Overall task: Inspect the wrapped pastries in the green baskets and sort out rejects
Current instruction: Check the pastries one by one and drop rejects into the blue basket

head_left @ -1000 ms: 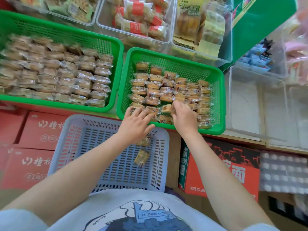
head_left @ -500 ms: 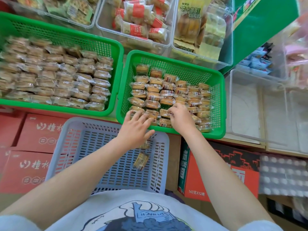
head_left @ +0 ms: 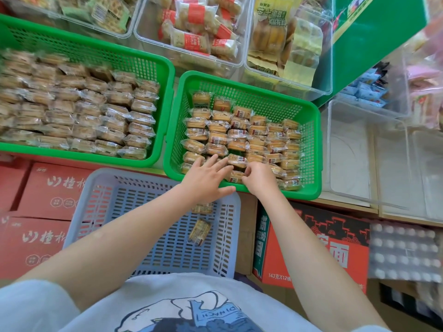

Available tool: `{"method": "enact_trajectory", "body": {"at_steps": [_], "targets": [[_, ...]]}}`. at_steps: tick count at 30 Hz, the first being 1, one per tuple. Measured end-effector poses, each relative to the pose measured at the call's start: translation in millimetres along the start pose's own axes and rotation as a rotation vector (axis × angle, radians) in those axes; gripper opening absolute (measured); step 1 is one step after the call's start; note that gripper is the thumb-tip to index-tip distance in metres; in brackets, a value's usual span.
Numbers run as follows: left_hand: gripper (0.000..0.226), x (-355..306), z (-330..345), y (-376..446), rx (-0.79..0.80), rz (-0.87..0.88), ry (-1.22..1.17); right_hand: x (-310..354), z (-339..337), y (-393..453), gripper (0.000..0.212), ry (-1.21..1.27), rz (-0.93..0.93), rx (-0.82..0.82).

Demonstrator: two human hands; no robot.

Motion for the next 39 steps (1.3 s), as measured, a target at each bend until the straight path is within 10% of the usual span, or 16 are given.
{"method": "enact_trajectory", "body": {"at_steps": [39], "targets": [[0.06,22.4,-15.9,-18.5,-0.183,-0.082,-0.118,-15.9,4.5,-18.1,0.031,0.856,0.18,0.164]]}}
Point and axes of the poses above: each hand's wrist, its own y-axis towards the middle knuckle, its own z-axis out of the palm, x = y × z, the point moved 10 cm from there along y, towards the middle knuckle, and after that the axes turned 1 degree about z, right-handed, at the moved point
